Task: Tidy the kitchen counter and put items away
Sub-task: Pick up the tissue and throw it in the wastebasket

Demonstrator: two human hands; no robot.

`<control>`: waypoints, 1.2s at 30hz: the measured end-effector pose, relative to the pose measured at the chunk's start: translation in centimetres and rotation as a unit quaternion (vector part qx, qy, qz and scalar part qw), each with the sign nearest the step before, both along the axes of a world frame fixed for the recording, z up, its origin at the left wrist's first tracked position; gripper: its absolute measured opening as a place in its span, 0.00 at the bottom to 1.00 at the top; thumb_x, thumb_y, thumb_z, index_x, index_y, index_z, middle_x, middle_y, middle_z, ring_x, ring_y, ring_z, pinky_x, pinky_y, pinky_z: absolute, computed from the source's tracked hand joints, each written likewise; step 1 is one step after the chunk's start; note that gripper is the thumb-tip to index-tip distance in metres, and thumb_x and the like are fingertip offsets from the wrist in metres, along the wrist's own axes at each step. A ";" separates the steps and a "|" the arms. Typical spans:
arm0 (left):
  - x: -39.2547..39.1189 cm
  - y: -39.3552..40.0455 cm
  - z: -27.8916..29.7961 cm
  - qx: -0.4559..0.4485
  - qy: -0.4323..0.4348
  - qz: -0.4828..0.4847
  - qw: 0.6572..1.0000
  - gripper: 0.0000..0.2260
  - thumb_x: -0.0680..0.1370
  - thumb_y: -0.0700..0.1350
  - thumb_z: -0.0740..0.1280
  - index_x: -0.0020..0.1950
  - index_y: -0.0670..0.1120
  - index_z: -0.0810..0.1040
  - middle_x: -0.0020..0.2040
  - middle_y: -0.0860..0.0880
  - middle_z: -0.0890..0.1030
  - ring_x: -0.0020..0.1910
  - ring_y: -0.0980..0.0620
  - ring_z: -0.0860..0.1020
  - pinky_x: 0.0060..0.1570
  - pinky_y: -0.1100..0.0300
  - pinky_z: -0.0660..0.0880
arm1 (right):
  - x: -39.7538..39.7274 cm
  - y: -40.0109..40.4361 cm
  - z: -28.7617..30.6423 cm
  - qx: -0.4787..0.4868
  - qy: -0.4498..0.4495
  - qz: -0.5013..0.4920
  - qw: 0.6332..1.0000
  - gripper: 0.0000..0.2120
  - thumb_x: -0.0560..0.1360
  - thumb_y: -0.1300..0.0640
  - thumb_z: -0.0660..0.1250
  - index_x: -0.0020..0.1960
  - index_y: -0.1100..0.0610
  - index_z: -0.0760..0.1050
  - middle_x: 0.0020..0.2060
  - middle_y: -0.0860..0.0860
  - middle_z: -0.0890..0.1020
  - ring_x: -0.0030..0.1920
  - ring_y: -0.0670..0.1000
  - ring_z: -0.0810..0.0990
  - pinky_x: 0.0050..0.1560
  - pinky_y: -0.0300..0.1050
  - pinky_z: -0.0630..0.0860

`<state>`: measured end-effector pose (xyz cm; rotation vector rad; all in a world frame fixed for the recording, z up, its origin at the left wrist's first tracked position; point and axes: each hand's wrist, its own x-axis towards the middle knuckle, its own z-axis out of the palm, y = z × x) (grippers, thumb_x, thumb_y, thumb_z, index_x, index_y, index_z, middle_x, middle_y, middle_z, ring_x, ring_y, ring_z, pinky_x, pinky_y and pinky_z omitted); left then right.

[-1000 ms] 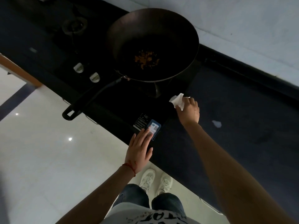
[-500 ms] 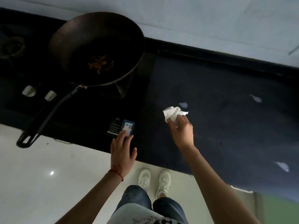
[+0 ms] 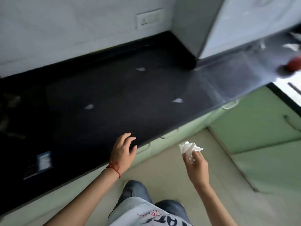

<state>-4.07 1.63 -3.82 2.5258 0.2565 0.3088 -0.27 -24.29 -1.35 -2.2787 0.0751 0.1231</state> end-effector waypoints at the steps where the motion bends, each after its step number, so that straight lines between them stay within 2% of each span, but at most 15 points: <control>1: 1.2 -2.5 0.3 -0.004 -0.001 -0.023 1.000 0.17 0.72 0.48 0.60 0.50 0.39 0.81 0.52 0.40 0.80 0.55 0.51 0.71 0.56 0.60 0.68 | -0.7 -2.8 -0.4 -0.004 0.009 -0.032 0.999 0.25 0.71 0.63 0.69 0.29 0.47 0.55 0.26 0.46 0.65 0.27 0.46 0.66 0.30 0.39 0.60; 3: 3.4 -8.3 0.7 -0.019 0.005 -0.076 0.997 0.17 0.71 0.48 0.59 0.48 0.39 0.81 0.49 0.41 0.81 0.51 0.53 0.71 0.53 0.62 0.68 | -2.4 -8.1 -1.1 -0.001 0.016 -0.096 0.995 0.25 0.71 0.63 0.69 0.29 0.46 0.56 0.26 0.45 0.66 0.29 0.44 0.68 0.31 0.37 0.62; 5: 4.8 -14.7 1.0 -0.044 0.059 -0.140 0.987 0.22 0.70 0.53 0.56 0.49 0.40 0.81 0.49 0.43 0.82 0.52 0.52 0.74 0.52 0.61 0.69 | -4.4 -13.2 -1.7 -0.004 0.023 -0.159 0.987 0.25 0.71 0.63 0.69 0.29 0.45 0.56 0.25 0.45 0.65 0.31 0.41 0.69 0.32 0.33 0.63; 7: 5.5 -21.0 1.0 -0.051 0.158 -0.230 0.959 0.28 0.68 0.60 0.52 0.52 0.42 0.80 0.53 0.45 0.81 0.54 0.49 0.77 0.54 0.61 0.69 | -6.8 -18.1 -2.4 -0.006 0.041 -0.224 0.974 0.25 0.71 0.63 0.68 0.28 0.47 0.55 0.25 0.45 0.64 0.29 0.45 0.67 0.32 0.34 0.63; 9: 5.6 -26.8 0.4 -0.059 0.232 -0.317 0.918 0.31 0.66 0.62 0.50 0.54 0.42 0.79 0.54 0.44 0.80 0.55 0.48 0.77 0.54 0.65 0.67 | -9.3 -22.6 -3.1 0.000 0.072 -0.292 0.954 0.23 0.72 0.62 0.67 0.28 0.50 0.56 0.25 0.46 0.65 0.27 0.46 0.64 0.31 0.38 0.61; 11: 5.5 -31.6 -0.3 -0.067 0.302 -0.357 0.881 0.27 0.68 0.60 0.56 0.53 0.42 0.80 0.52 0.45 0.81 0.54 0.49 0.78 0.50 0.68 0.65 | -11.9 -26.5 -4.0 0.001 0.108 -0.357 0.928 0.20 0.73 0.62 0.65 0.29 0.53 0.58 0.25 0.48 0.66 0.28 0.48 0.64 0.30 0.41 0.62; 14: 5.9 -36.5 -2.1 -0.059 0.391 -0.366 0.842 0.09 0.75 0.48 0.66 0.48 0.44 0.81 0.48 0.45 0.83 0.48 0.52 0.78 0.49 0.64 0.70 | -15.8 -30.6 -5.1 0.013 0.156 -0.440 0.884 0.16 0.74 0.59 0.63 0.29 0.53 0.62 0.26 0.49 0.69 0.31 0.52 0.68 0.31 0.40 0.64; 15: 6.2 -37.6 -2.9 -0.050 0.405 -0.364 0.837 0.06 0.76 0.46 0.66 0.46 0.45 0.80 0.48 0.44 0.83 0.47 0.52 0.77 0.49 0.63 0.71 | -16.9 -31.6 -5.3 0.016 0.172 -0.465 0.868 0.16 0.75 0.58 0.61 0.30 0.52 0.63 0.27 0.48 0.69 0.31 0.52 0.69 0.30 0.41 0.63; 17: 7.2 -39.4 -4.2 -0.023 0.427 -0.360 0.829 0.06 0.76 0.45 0.66 0.45 0.44 0.81 0.46 0.44 0.83 0.45 0.52 0.77 0.48 0.62 0.71 | -18.8 -33.4 -5.6 0.021 0.193 -0.517 0.834 0.16 0.75 0.56 0.60 0.30 0.53 0.63 0.27 0.48 0.69 0.33 0.54 0.70 0.29 0.42 0.62; 21: 9.8 -43.0 -6.9 -0.013 0.483 -0.319 0.816 0.12 0.77 0.43 0.64 0.33 0.45 0.76 0.33 0.47 0.79 0.38 0.50 0.75 0.38 0.60 0.69 | -21.1 -35.9 -6.2 0.053 0.208 -0.592 0.777 0.16 0.75 0.57 0.60 0.29 0.53 0.63 0.26 0.49 0.68 0.32 0.54 0.68 0.29 0.42 0.62; 24: 12.2 -46.8 -8.6 -0.008 0.532 -0.279 0.799 0.13 0.78 0.42 0.62 0.33 0.45 0.73 0.30 0.46 0.75 0.29 0.50 0.71 0.29 0.63 0.64 | -22.7 -37.6 -6.9 0.077 0.224 -0.652 0.721 0.17 0.74 0.58 0.62 0.29 0.51 0.63 0.26 0.49 0.67 0.32 0.54 0.68 0.30 0.43 0.62; 26: 13.9 -49.7 -9.5 0.013 0.548 -0.278 0.789 0.12 0.78 0.42 0.62 0.34 0.43 0.72 0.30 0.45 0.74 0.26 0.51 0.68 0.28 0.64 0.61 | -23.5 -38.7 -7.0 0.094 0.236 -0.690 0.678 0.15 0.73 0.59 0.64 0.30 0.55 0.65 0.25 0.51 0.68 0.33 0.56 0.69 0.30 0.43 0.61; 28: 15.3 -53.3 -9.6 0.041 0.555 -0.296 0.777 0.10 0.78 0.43 0.62 0.37 0.42 0.73 0.30 0.45 0.75 0.26 0.50 0.69 0.29 0.64 0.62 | -23.9 -39.9 -6.8 0.104 0.242 -0.726 0.635 0.13 0.72 0.60 0.65 0.31 0.61 0.67 0.26 0.53 0.70 0.34 0.58 0.70 0.30 0.43 0.61; 31: 16.2 -60.1 -8.8 0.076 0.557 -0.354 0.748 0.08 0.78 0.45 0.62 0.43 0.41 0.74 0.31 0.46 0.76 0.27 0.50 0.71 0.29 0.64 0.64 | -24.0 -41.7 -6.3 0.121 0.227 -0.772 0.582 0.12 0.72 0.60 0.65 0.32 0.63 0.69 0.26 0.54 0.70 0.34 0.58 0.70 0.31 0.45 0.62; 36: 13.4 -73.6 -5.8 0.094 0.527 -0.480 0.695 0.12 0.78 0.43 0.62 0.34 0.45 0.73 0.31 0.47 0.76 0.27 0.51 0.71 0.31 0.63 0.67 | -25.0 -44.6 -6.5 0.144 0.209 -0.815 0.522 0.14 0.73 0.60 0.66 0.31 0.60 0.67 0.26 0.53 0.71 0.34 0.58 0.69 0.31 0.42 0.62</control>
